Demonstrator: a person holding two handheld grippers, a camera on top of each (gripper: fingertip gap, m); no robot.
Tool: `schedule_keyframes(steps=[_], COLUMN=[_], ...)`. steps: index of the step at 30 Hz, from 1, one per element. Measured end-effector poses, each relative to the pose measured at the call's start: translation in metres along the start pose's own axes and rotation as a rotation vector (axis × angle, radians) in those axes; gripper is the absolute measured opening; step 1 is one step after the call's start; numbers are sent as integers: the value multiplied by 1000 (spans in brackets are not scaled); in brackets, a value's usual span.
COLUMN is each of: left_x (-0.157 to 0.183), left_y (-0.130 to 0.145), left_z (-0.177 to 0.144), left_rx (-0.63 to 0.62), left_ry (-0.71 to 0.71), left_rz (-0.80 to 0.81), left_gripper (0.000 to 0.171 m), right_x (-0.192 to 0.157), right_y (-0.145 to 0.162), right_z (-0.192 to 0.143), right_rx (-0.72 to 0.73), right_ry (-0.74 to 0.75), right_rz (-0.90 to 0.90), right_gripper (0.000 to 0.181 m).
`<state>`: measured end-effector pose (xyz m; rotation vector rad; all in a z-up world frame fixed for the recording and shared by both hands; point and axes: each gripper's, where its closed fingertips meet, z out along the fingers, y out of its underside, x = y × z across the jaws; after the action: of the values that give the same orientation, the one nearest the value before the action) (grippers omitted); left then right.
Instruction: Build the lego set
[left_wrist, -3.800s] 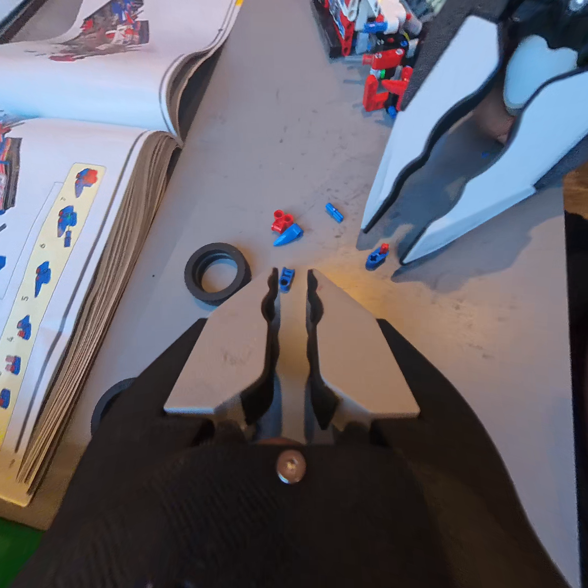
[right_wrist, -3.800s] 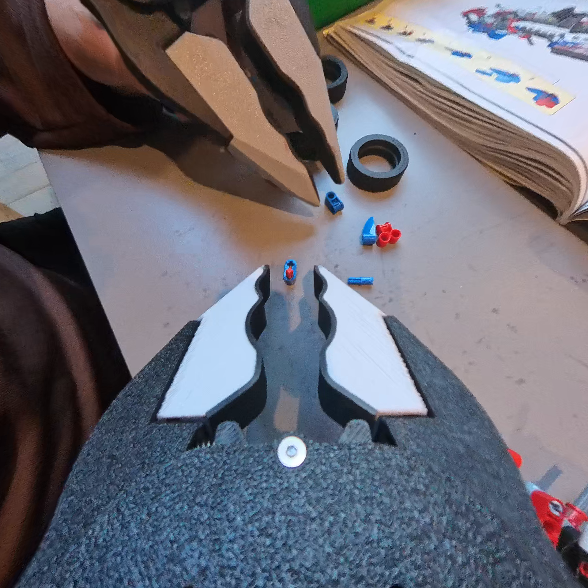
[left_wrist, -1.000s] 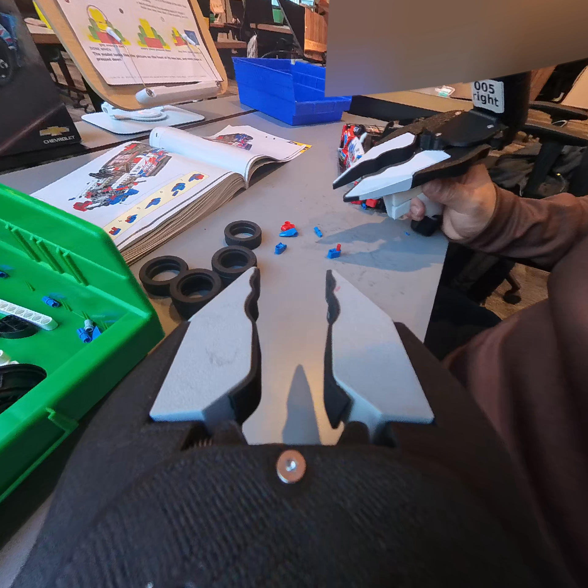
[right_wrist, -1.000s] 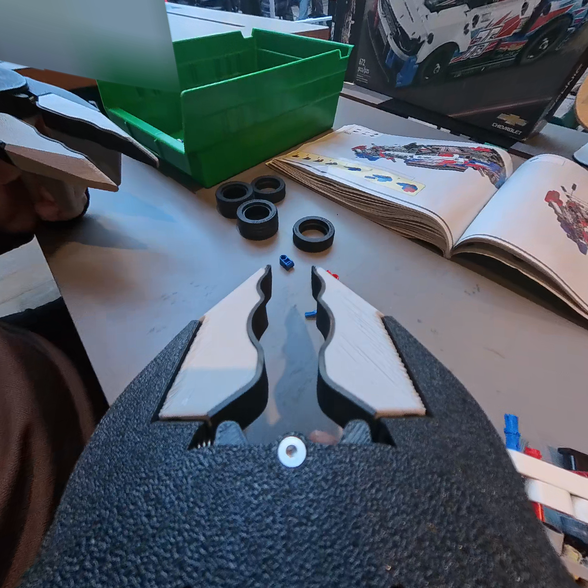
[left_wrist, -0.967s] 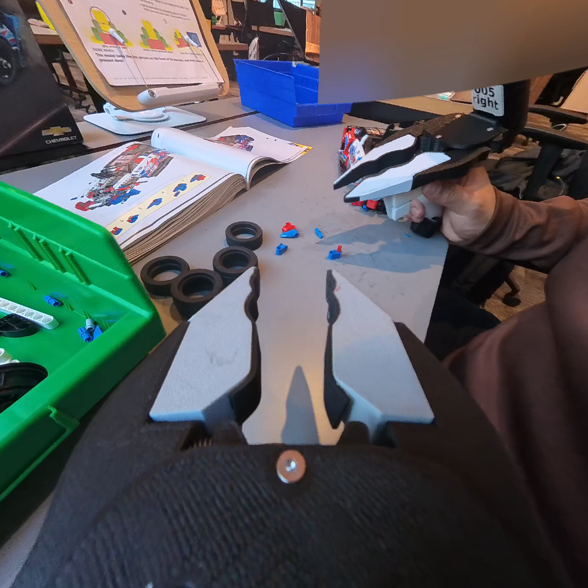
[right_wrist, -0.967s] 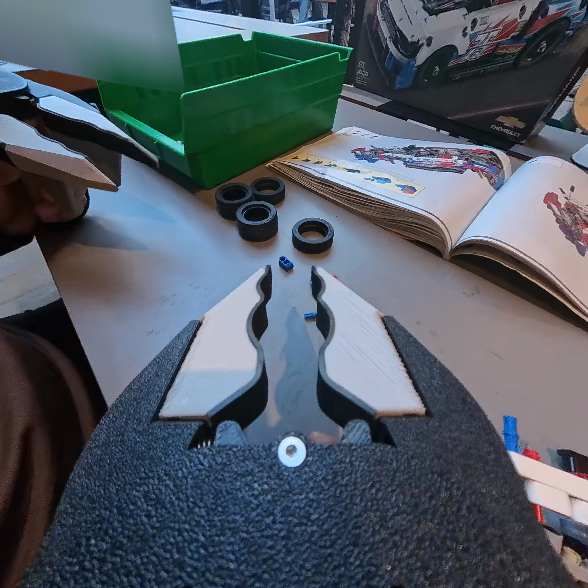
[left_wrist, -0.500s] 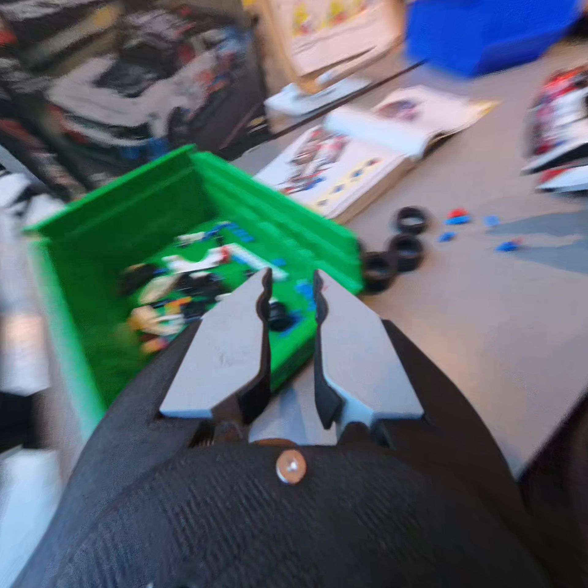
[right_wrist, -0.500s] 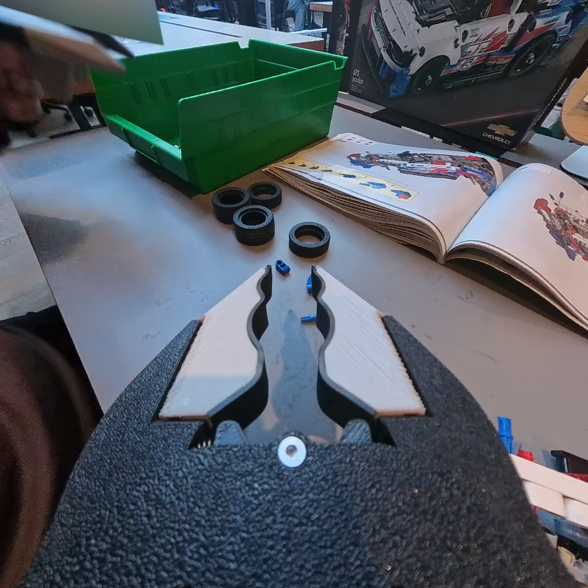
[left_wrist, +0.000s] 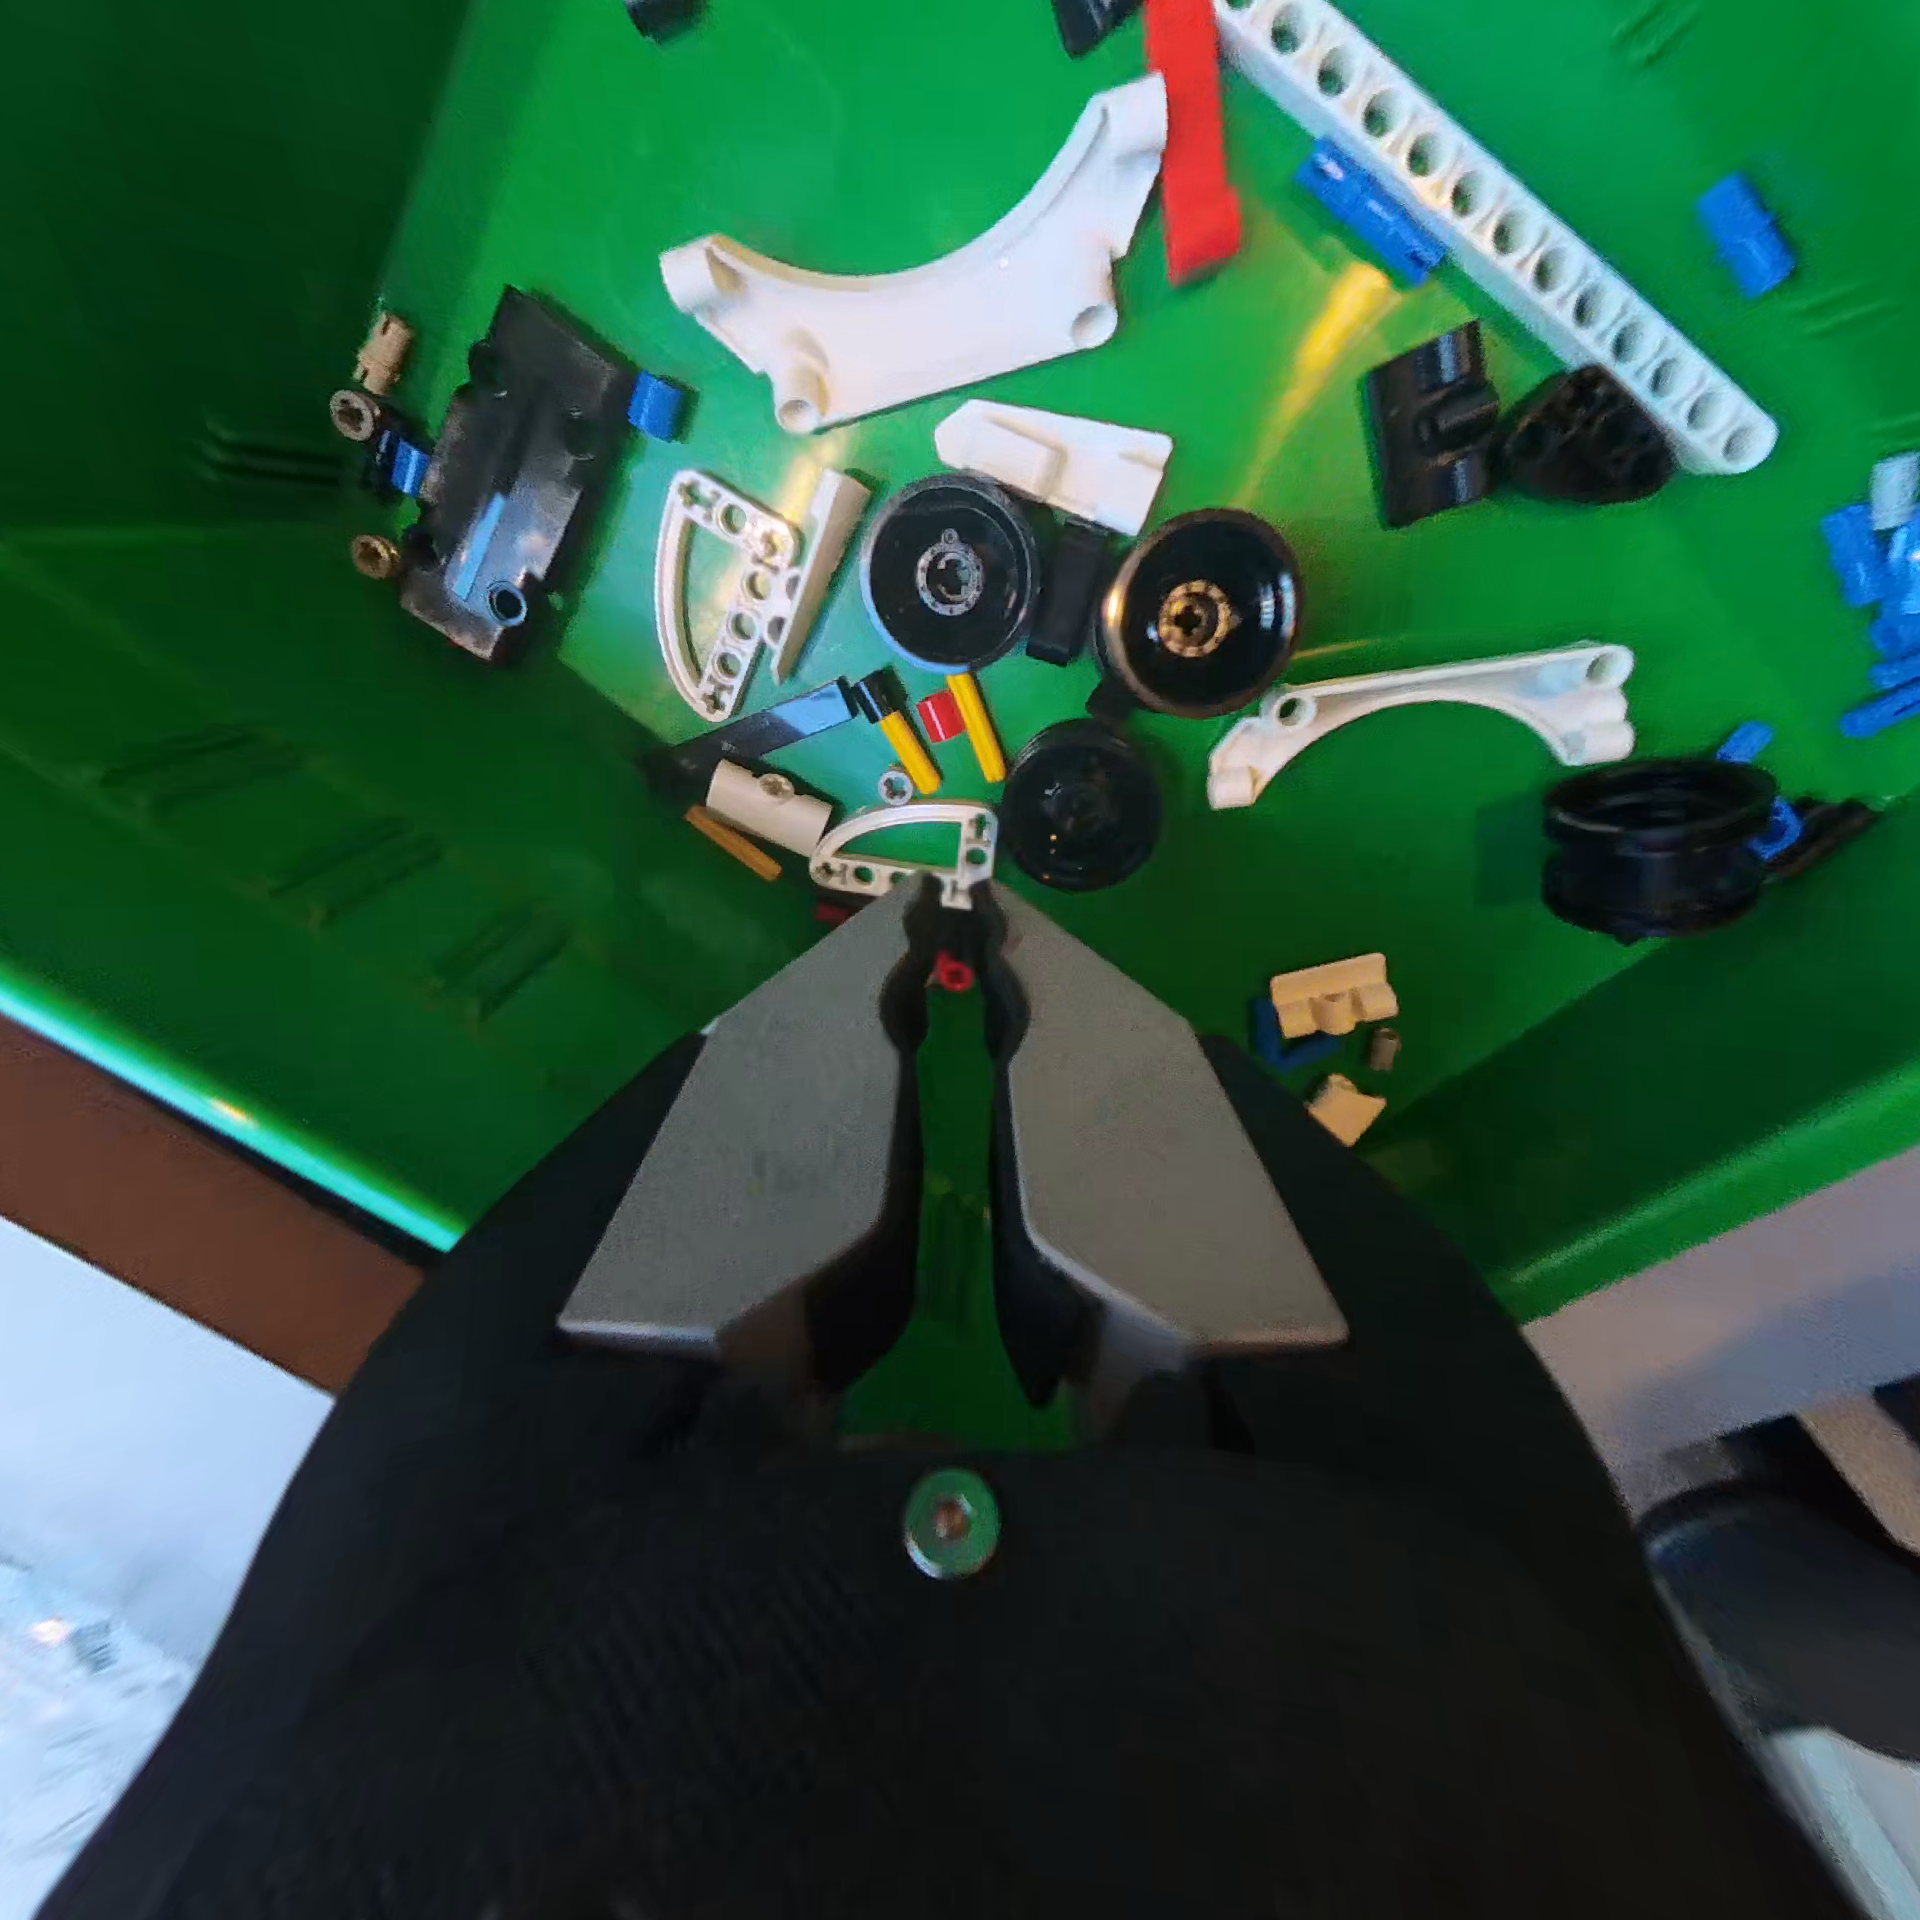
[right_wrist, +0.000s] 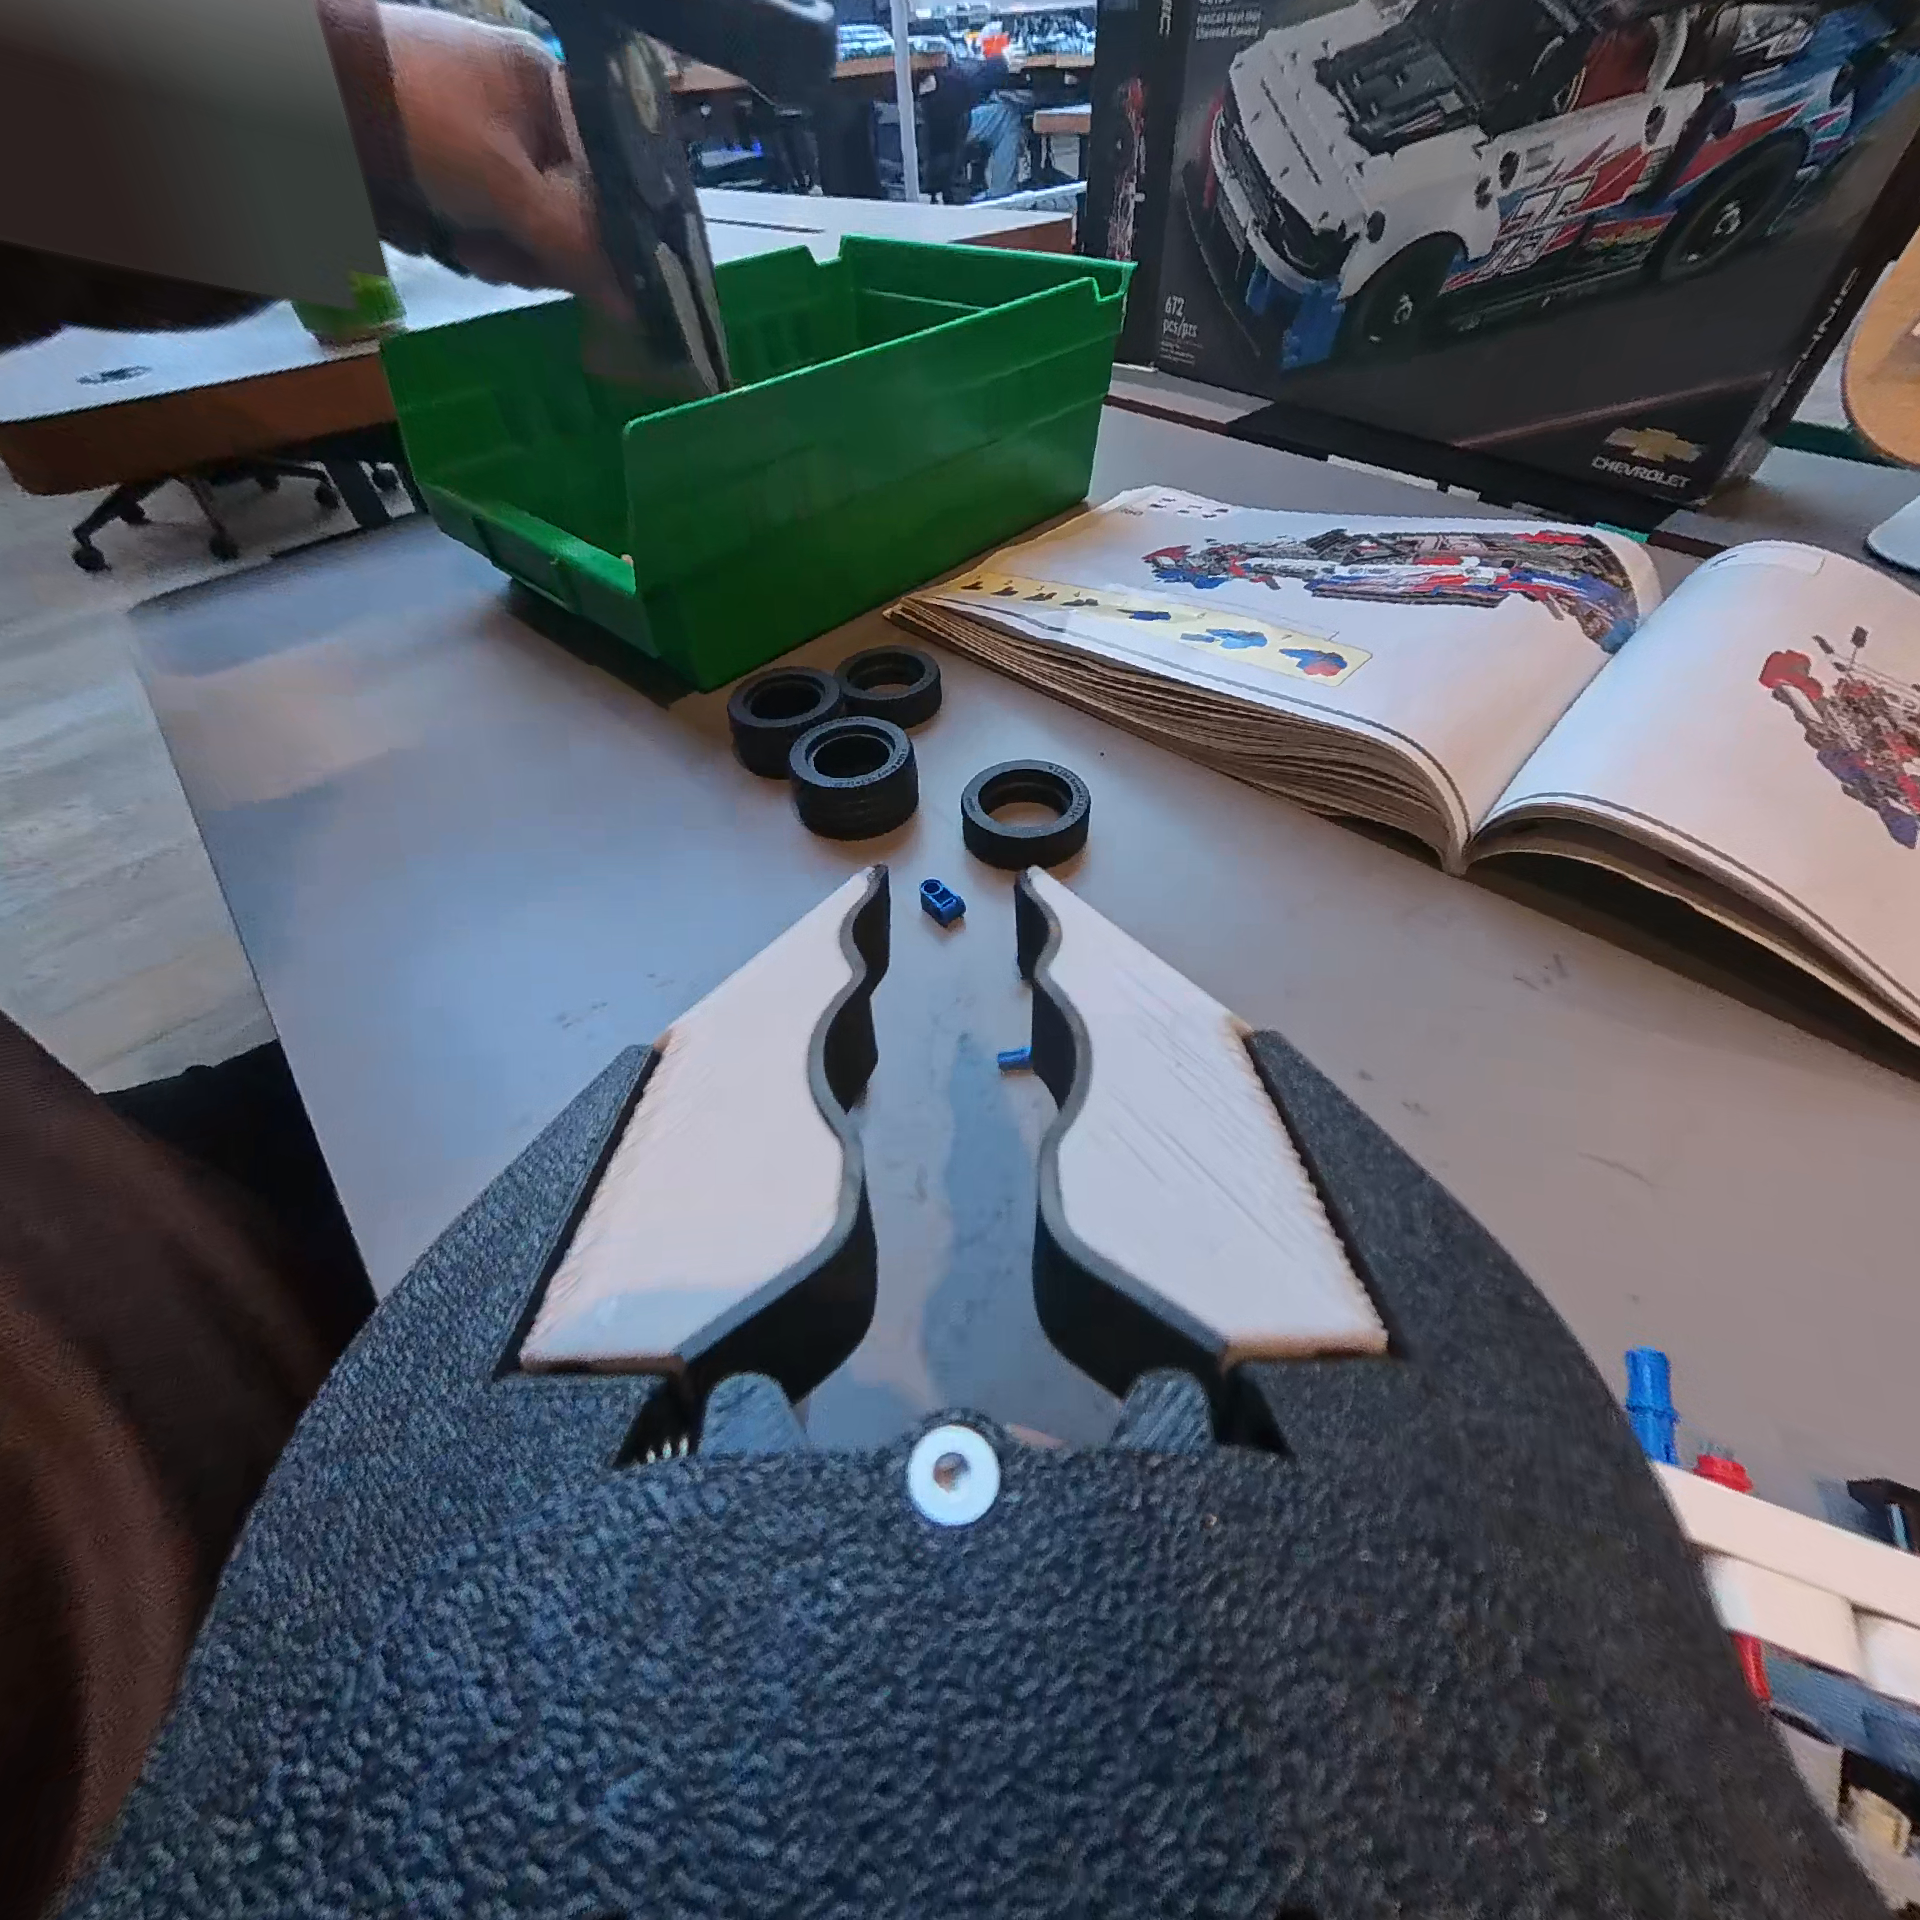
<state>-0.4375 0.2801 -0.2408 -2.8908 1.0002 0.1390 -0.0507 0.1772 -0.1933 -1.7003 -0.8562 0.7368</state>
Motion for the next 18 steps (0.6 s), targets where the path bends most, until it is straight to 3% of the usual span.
schedule_keyframes(steps=[5, 8, 12, 13, 18], left_x=[-7, -31, -13, -8, -24], left_y=[16, 19, 38, 35, 7], left_z=[5, 3, 22, 21, -8], left_rx=[-271, -423, -626, -613, -400], left_ry=[-96, -310, -240, -210, -143], left_rz=[139, 262, 343, 379, 207], left_gripper=[4, 0, 0, 0, 0], right_x=[-1, 0, -1, -1, -4], right_y=[2, 1, -1, -2, 0], right_z=[2, 1, -1, -2, -4], right_rx=[-20, -9, 9, 10, 5], right_ry=[-19, -22, -26, -26, -28], right_rz=[16, 23, 28, 25, 16], right_gripper=[23, 23, 22, 22, 21])
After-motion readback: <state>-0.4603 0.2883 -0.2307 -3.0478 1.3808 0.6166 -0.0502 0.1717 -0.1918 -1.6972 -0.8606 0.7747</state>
